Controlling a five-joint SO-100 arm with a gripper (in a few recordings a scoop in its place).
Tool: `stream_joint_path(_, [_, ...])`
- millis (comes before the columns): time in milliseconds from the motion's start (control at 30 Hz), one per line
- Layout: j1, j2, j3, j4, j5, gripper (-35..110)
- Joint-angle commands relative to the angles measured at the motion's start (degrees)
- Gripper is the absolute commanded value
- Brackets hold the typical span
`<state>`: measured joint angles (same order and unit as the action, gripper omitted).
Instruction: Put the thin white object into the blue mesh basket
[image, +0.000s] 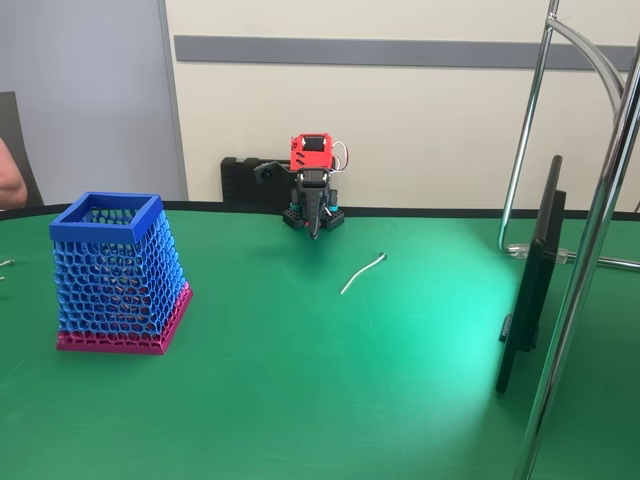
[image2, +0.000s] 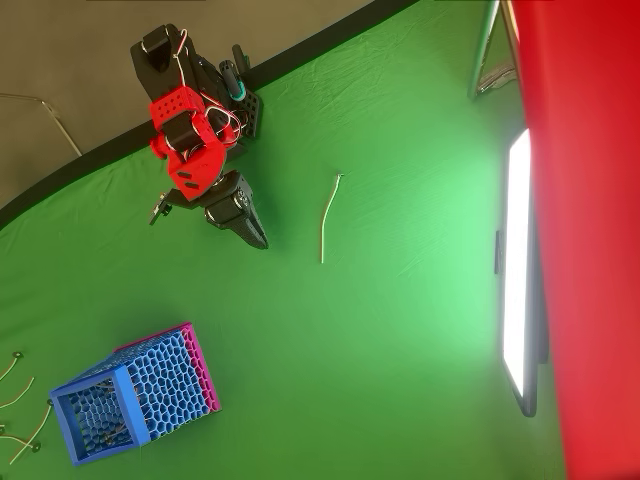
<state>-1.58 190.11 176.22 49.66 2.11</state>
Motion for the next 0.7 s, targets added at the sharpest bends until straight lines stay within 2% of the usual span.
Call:
stream_joint_path(0, [-0.4, 0.4, 0.4, 0.0, -0.2, 1])
stream_joint_path(667, [-0.9, 0.2, 0.4, -0.1, -0.9, 1])
